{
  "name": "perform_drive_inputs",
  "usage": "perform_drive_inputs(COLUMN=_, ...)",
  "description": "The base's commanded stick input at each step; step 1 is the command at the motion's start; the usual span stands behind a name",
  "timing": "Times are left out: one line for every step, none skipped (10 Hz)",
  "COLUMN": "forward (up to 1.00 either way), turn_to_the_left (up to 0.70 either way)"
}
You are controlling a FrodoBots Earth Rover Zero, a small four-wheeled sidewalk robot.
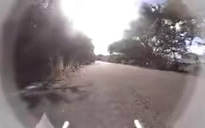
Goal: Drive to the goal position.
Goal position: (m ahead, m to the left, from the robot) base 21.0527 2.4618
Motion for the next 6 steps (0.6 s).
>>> perform_drive_inputs(forward=0.7, turn_to_the_left=0.0)
perform_drive_inputs(forward=0.7, turn_to_the_left=0.0)
perform_drive_inputs(forward=0.7, turn_to_the_left=0.0)
perform_drive_inputs(forward=0.7, turn_to_the_left=0.0)
perform_drive_inputs(forward=0.7, turn_to_the_left=0.0)
perform_drive_inputs(forward=0.7, turn_to_the_left=0.0)
